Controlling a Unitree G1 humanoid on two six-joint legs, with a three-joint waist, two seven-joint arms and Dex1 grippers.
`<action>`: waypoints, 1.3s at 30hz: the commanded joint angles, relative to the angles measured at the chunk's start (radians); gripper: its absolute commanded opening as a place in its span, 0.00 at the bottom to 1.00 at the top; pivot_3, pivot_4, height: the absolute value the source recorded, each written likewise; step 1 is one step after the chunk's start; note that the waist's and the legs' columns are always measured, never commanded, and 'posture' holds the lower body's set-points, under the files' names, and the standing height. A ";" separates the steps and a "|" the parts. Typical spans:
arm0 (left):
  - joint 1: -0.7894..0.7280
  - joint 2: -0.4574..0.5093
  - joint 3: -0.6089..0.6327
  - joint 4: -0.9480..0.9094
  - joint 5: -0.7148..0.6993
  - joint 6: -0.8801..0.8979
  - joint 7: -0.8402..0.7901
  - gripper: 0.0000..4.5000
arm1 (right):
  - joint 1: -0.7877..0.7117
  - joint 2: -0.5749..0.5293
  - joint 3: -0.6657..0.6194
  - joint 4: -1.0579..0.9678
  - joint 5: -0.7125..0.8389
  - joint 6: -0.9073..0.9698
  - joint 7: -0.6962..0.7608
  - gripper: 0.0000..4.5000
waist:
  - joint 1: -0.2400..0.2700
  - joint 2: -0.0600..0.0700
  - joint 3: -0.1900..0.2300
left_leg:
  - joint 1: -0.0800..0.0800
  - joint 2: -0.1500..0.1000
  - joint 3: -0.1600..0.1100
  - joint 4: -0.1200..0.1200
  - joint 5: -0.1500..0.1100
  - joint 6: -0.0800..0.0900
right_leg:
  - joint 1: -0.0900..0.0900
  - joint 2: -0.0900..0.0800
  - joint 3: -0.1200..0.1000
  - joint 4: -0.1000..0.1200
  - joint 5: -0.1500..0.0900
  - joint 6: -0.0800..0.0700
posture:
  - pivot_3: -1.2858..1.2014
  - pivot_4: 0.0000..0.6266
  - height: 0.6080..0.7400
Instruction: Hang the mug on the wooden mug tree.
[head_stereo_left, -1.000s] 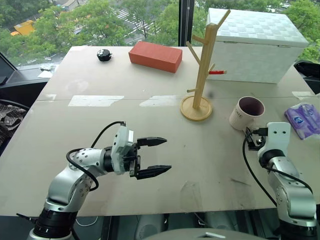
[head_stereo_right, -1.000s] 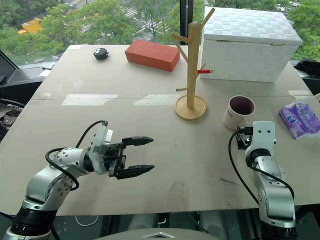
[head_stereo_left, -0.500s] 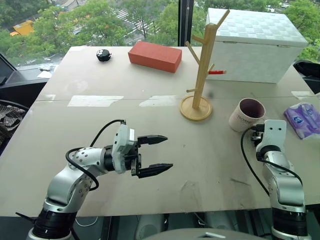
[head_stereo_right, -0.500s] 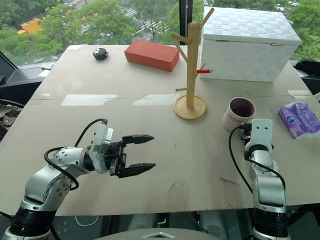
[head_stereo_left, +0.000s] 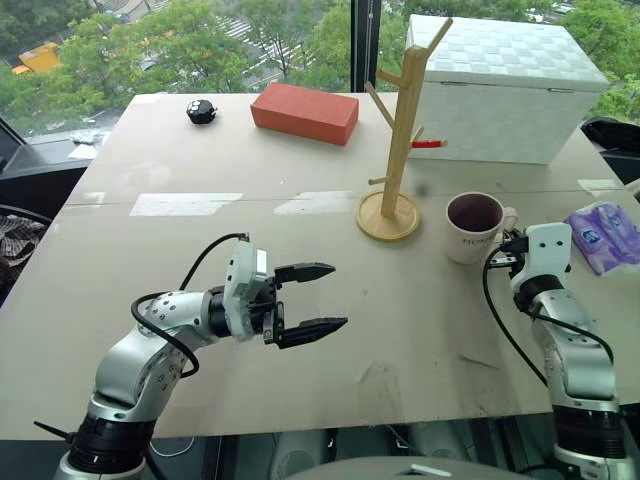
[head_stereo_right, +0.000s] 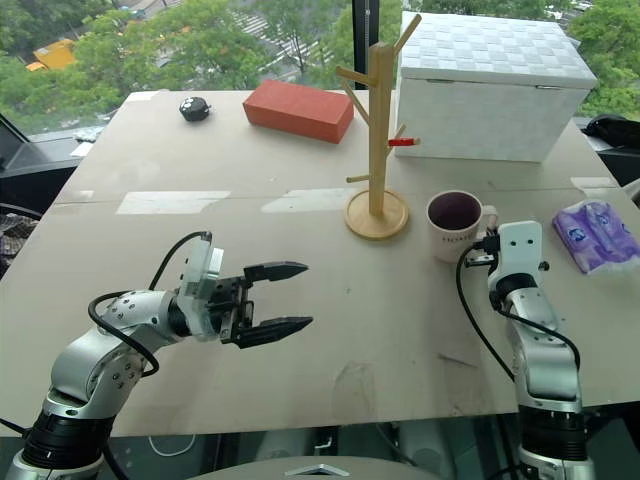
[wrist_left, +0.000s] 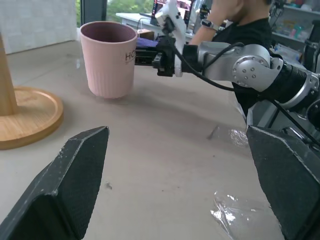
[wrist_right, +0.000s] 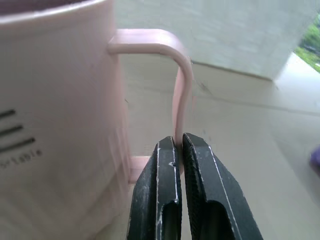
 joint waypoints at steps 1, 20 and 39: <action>0.029 -0.025 0.059 0.009 -0.040 -0.037 -0.003 1.00 | -0.073 -0.100 -0.033 -0.017 0.098 -0.060 0.180 0.02 | -0.003 0.000 0.000 | 0.000 0.000 0.000 0.000 0.000 0.000 | 0.000 0.000 0.000 0.000 0.000 0.000 | 0.52 0.24 1.00; 0.253 -0.203 0.186 0.028 -0.044 -0.338 -0.051 1.00 | -0.718 -0.391 0.097 0.531 0.221 -0.100 0.871 0.02 | 0.002 0.001 0.002 | 0.000 0.001 0.001 0.000 0.000 0.000 | 0.000 0.000 0.000 0.000 0.000 -0.001 | 0.52 0.24 1.00; 0.271 -0.280 0.198 -0.002 -0.085 -0.457 -0.024 1.00 | -0.971 -0.251 0.279 0.924 -0.013 -0.236 0.882 0.07 | 0.001 0.001 0.003 | -0.001 0.000 0.002 0.000 0.000 0.000 | 0.000 -0.002 -0.001 0.000 0.001 -0.001 | 0.52 0.24 1.00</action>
